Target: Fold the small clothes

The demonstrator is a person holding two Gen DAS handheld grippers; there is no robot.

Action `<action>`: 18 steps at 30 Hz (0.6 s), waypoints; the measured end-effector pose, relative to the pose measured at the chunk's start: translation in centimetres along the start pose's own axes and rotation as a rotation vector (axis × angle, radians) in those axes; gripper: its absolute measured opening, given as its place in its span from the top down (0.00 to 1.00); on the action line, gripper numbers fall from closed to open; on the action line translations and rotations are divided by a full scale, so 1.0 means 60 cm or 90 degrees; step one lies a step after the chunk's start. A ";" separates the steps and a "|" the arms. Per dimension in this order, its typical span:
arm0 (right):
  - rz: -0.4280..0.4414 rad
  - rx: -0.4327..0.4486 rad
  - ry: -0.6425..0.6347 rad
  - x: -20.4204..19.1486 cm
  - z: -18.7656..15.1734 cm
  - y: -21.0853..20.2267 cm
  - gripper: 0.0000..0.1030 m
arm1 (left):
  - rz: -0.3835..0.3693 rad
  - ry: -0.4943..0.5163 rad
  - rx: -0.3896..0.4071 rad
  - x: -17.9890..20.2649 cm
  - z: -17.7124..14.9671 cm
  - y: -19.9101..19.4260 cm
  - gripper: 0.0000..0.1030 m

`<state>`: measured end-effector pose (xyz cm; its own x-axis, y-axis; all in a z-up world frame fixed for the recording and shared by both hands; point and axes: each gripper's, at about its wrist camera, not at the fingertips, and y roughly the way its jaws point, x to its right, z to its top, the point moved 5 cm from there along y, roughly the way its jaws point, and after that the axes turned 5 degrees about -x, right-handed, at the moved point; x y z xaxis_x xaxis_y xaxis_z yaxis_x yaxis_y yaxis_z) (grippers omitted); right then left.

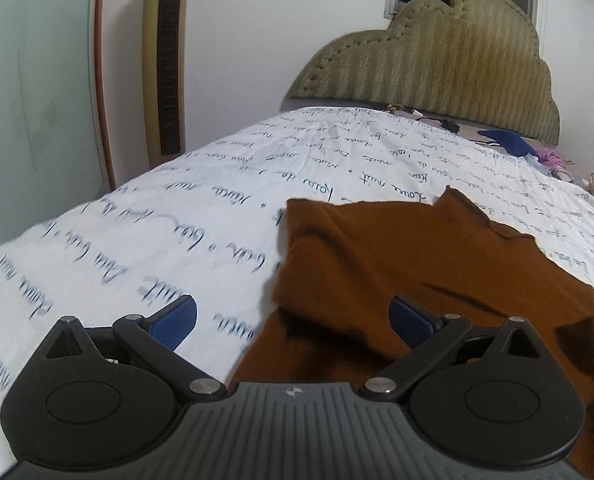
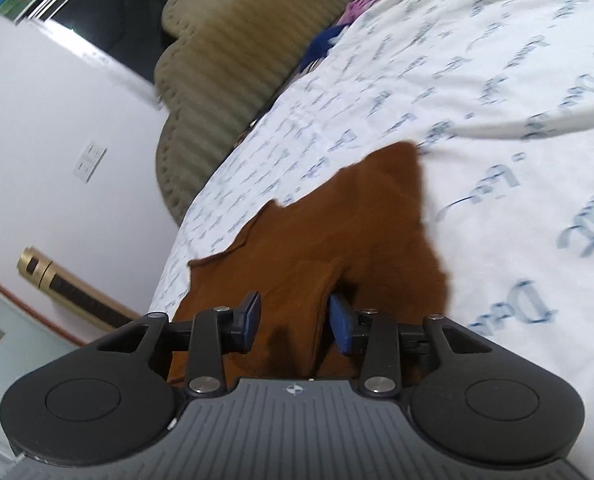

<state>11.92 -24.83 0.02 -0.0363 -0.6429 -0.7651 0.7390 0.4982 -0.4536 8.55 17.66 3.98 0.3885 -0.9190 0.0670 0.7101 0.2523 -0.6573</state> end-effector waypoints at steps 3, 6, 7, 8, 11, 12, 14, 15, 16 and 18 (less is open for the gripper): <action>0.013 -0.016 0.031 0.019 0.009 0.000 0.58 | 0.006 0.021 -0.025 0.010 0.007 0.047 0.00; 0.051 -0.060 0.056 0.027 0.013 0.020 0.58 | 0.014 0.028 -0.072 0.008 0.000 0.096 0.00; 0.056 -0.070 0.059 0.027 0.014 0.027 0.58 | 0.017 0.023 -0.083 0.004 -0.003 0.108 0.00; 0.060 -0.073 0.059 0.024 0.016 0.036 0.58 | 0.010 0.015 -0.083 0.000 -0.005 0.114 0.00; 0.061 -0.093 0.042 0.013 0.021 0.062 0.78 | 0.007 0.026 -0.080 -0.003 -0.008 0.121 0.00; 0.051 -0.104 0.035 0.009 0.022 0.069 0.88 | 0.013 0.039 -0.086 0.000 -0.007 0.123 0.00; 0.016 -0.083 -0.008 -0.005 0.027 0.064 0.89 | 0.019 0.047 -0.085 0.002 -0.008 0.123 0.00; 0.005 -0.062 -0.039 -0.017 0.029 0.052 0.89 | 0.020 0.047 -0.085 0.002 -0.008 0.123 0.00; -0.009 -0.039 -0.064 -0.026 0.031 0.037 0.89 | 0.019 0.044 -0.086 0.001 -0.008 0.124 0.00; -0.047 0.002 -0.124 -0.041 0.029 0.002 0.89 | 0.017 0.033 -0.086 -0.002 -0.008 0.125 0.00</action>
<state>13.29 -24.19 2.66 0.0394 -0.7781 -0.6269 0.7407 0.4439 -0.5043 13.55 19.52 -1.31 0.3722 -0.9281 0.0116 0.6136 0.2366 -0.7533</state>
